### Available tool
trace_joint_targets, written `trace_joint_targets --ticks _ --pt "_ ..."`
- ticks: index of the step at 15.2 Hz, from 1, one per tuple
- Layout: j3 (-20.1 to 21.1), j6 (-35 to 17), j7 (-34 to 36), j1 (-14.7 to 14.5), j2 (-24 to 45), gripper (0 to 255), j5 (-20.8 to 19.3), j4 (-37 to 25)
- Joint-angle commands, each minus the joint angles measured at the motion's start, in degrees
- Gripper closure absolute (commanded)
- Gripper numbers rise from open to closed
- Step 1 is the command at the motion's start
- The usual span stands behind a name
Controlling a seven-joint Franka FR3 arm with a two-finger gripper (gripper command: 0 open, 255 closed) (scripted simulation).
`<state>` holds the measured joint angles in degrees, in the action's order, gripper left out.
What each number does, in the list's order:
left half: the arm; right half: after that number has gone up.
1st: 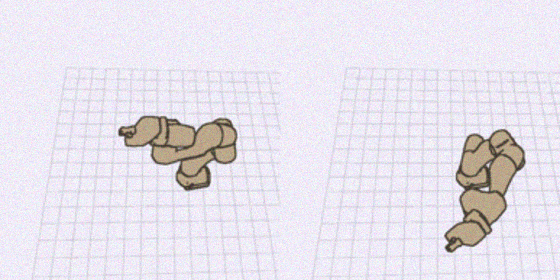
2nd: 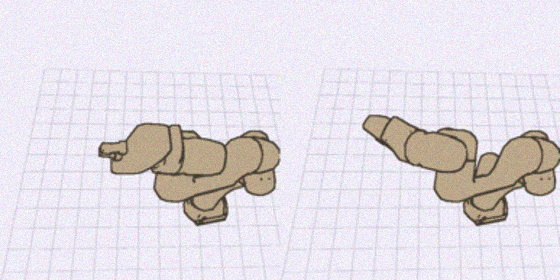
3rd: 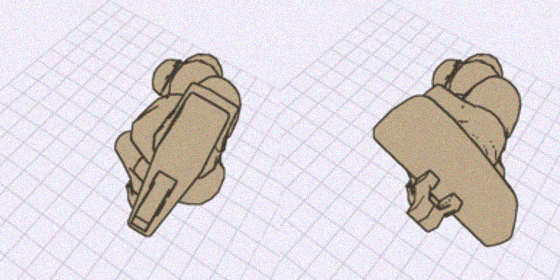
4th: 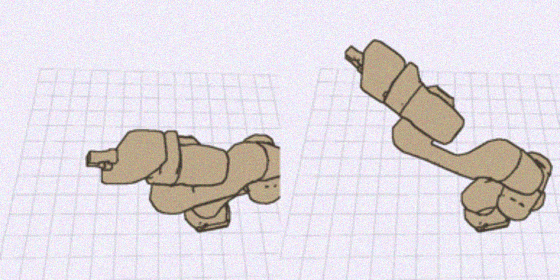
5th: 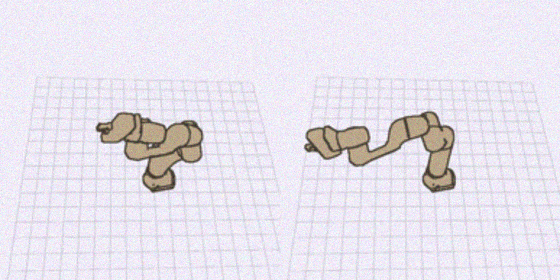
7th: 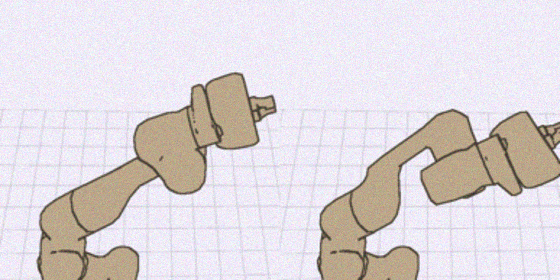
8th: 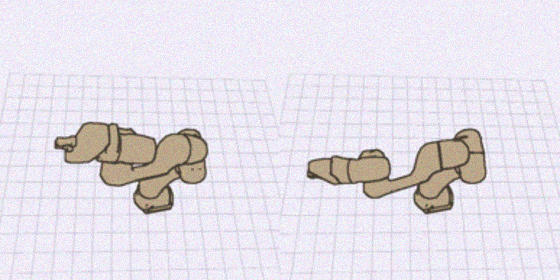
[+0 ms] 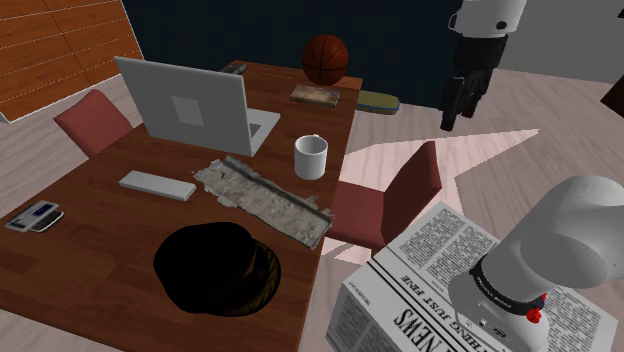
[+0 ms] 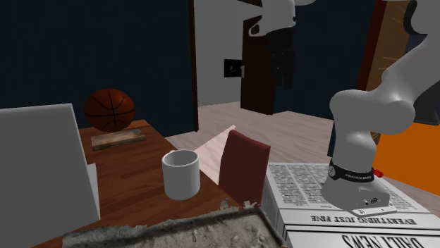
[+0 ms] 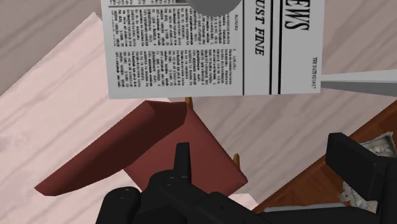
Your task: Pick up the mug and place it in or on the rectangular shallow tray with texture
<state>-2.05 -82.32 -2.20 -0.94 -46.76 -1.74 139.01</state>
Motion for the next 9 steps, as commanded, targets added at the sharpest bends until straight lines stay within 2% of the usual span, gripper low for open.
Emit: trace_joint_targets --ticks 1,9 --pt "0.0 0.0 0.0 0.0 0.0 0 0.0 0.0" --pt "4.2 -13.9 3.9 -2.4 13.3 0 3.1 -1.1"
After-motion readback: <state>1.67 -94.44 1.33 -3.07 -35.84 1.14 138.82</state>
